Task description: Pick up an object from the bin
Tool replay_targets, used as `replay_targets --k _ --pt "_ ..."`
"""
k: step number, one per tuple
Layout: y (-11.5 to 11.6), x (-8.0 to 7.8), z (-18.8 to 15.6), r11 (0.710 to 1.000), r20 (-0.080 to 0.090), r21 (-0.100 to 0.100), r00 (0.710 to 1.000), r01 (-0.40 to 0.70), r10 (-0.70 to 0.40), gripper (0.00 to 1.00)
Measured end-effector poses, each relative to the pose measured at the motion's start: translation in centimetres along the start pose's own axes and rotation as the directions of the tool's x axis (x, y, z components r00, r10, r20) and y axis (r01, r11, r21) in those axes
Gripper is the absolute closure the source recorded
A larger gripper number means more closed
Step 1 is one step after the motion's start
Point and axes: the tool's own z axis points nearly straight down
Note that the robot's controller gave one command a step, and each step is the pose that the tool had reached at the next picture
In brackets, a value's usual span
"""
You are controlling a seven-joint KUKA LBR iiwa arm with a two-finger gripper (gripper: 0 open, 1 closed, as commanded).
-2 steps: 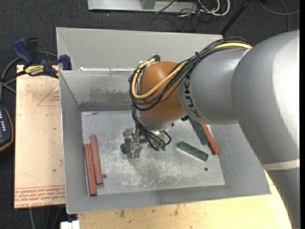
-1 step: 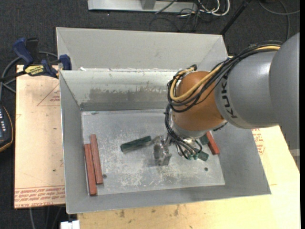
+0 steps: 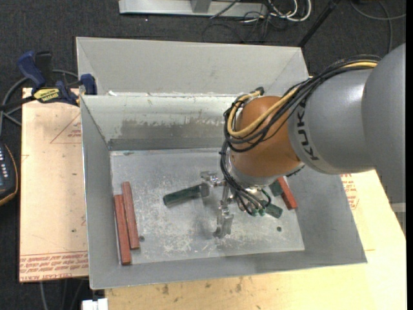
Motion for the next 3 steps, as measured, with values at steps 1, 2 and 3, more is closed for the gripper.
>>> replay_targets --k 1,2,3 --pt "6.3 -3.7 2.6 0.998 0.004 -0.002 0.998 0.061 -0.061 0.0" --pt "6.0 -3.7 2.4 0.999 0.002 -0.001 0.999 0.054 -0.054 1.0" --pt "3.4 -1.8 -12.8 0.996 0.011 0.002 0.996 0.087 -0.087 1.0"
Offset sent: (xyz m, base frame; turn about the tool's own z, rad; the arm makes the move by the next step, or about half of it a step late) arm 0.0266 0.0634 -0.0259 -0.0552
